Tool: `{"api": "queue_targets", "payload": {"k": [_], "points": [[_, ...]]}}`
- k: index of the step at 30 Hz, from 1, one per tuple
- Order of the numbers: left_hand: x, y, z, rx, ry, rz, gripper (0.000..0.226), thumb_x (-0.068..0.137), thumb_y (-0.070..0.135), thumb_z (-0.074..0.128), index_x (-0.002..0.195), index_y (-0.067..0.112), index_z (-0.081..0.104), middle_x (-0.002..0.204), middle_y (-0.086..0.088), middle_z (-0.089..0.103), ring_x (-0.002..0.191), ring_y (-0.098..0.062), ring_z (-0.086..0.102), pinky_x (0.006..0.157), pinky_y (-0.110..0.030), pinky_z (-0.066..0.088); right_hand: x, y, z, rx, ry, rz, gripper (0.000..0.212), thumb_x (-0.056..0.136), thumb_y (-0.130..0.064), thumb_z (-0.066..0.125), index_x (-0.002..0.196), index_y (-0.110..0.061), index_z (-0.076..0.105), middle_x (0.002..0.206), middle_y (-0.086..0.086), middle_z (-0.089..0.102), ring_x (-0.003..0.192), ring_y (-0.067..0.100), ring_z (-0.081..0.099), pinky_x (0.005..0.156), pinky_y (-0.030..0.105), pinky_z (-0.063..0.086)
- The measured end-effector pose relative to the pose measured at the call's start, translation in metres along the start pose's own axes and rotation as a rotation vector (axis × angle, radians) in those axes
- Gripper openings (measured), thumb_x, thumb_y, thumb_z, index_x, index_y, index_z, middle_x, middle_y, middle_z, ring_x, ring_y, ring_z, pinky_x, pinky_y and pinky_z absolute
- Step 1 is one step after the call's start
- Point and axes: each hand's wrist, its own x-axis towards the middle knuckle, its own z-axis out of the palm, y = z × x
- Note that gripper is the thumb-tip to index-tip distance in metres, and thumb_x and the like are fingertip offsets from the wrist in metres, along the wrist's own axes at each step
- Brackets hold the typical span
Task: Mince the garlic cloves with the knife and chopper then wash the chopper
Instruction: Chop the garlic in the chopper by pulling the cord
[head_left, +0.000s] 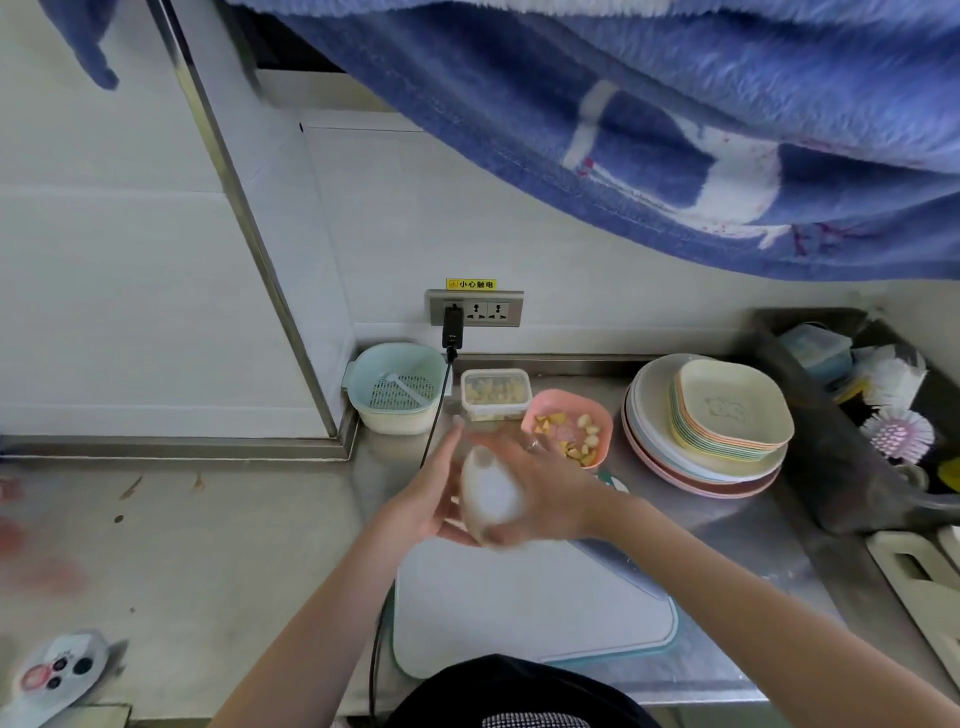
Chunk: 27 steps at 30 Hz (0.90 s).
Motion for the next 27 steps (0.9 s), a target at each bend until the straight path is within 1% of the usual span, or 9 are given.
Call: {"api": "queue_targets", "payload": {"k": [4,8,13,16,18,22,23,25,27], "points": [[-0.001,-0.024,-0.016,0.04,-0.302,-0.225,0.078,0.071,0.075,0.06,0.124,0.018,0.06,0.128,-0.021,0.058,0.11,-0.044,0.06,0.072,-0.053,0.056,-0.01,0.007,0.018,-0.284,-0.198,-0.227,0.127,0.056,-0.048,0.085,0.147,-0.037,-0.003,0.154,0.003,0.023,0.142,0.022,0.014,0.116,0.043,0.01],[0.003,-0.053,-0.011,-0.093,-0.21,-0.261,0.07,0.065,0.032,0.083,0.124,0.004,0.056,0.113,-0.024,0.064,0.098,-0.041,0.066,0.076,-0.051,0.058,0.001,0.024,0.024,-0.443,-0.217,-0.325,0.119,0.064,-0.039,0.082,0.15,-0.039,-0.001,0.156,-0.002,0.028,0.147,0.007,0.006,0.116,0.052,-0.011],[0.014,-0.077,0.009,-0.437,0.087,-0.123,0.039,0.081,0.014,0.071,0.115,0.004,0.056,0.106,-0.019,0.057,0.077,-0.031,0.066,0.074,-0.052,0.056,-0.004,0.054,0.051,-0.394,-0.039,-0.126,0.081,0.088,-0.017,0.063,0.15,-0.039,0.015,0.156,-0.015,0.023,0.144,0.013,0.022,0.118,0.041,0.014],[0.02,-0.085,0.026,-0.403,0.187,-0.07,0.065,0.071,0.027,0.08,0.123,0.018,0.043,0.099,-0.009,0.053,0.078,-0.02,0.053,0.076,-0.04,0.05,-0.014,0.063,0.078,-0.113,0.123,0.118,0.063,0.092,-0.012,0.054,0.145,-0.037,0.031,0.155,-0.013,0.026,0.131,0.021,0.041,0.104,0.036,0.039],[0.019,-0.09,0.03,-0.233,0.296,-0.082,0.076,0.068,0.037,0.083,0.123,0.023,0.033,0.107,-0.004,0.051,0.095,-0.019,0.049,0.077,-0.035,0.046,-0.014,0.066,0.094,-0.035,0.129,0.166,0.06,0.093,-0.008,0.052,0.142,-0.036,0.036,0.155,-0.012,0.026,0.127,0.019,0.047,0.097,0.033,0.045],[0.011,-0.099,0.016,0.187,0.495,-0.135,0.072,0.077,0.063,0.063,0.124,0.014,0.04,0.126,-0.01,0.041,0.114,-0.027,0.045,0.094,-0.039,0.042,-0.013,0.065,0.103,-0.082,0.244,0.21,0.072,0.084,0.005,0.053,0.14,-0.038,0.039,0.155,-0.002,0.029,0.131,0.026,0.044,0.098,0.037,0.047],[0.008,-0.1,0.01,0.293,0.607,-0.039,0.072,0.081,0.063,0.057,0.126,0.009,0.042,0.129,-0.015,0.042,0.117,-0.032,0.044,0.098,-0.041,0.04,-0.015,0.064,0.104,-0.163,0.302,0.159,0.073,0.075,0.004,0.064,0.134,-0.035,0.045,0.149,0.003,0.04,0.126,0.029,0.049,0.096,0.04,0.047],[0.007,-0.095,0.003,0.653,0.763,0.399,0.071,0.08,0.06,0.05,0.123,0.004,0.048,0.124,-0.018,0.048,0.113,-0.037,0.046,0.097,-0.041,0.036,-0.024,0.064,0.113,-0.337,0.333,0.013,0.079,0.051,-0.001,0.082,0.117,-0.03,0.052,0.126,0.006,0.06,0.105,0.029,0.061,0.084,0.039,0.052],[0.012,-0.08,0.002,1.088,0.631,0.728,0.072,0.074,0.055,0.048,0.13,0.01,0.047,0.13,-0.014,0.047,0.116,-0.037,0.045,0.099,-0.039,0.028,-0.032,0.063,0.124,-0.38,0.277,-0.084,0.079,0.041,-0.006,0.084,0.11,-0.029,0.051,0.113,0.001,0.066,0.101,0.024,0.061,0.081,0.035,0.051]]}}
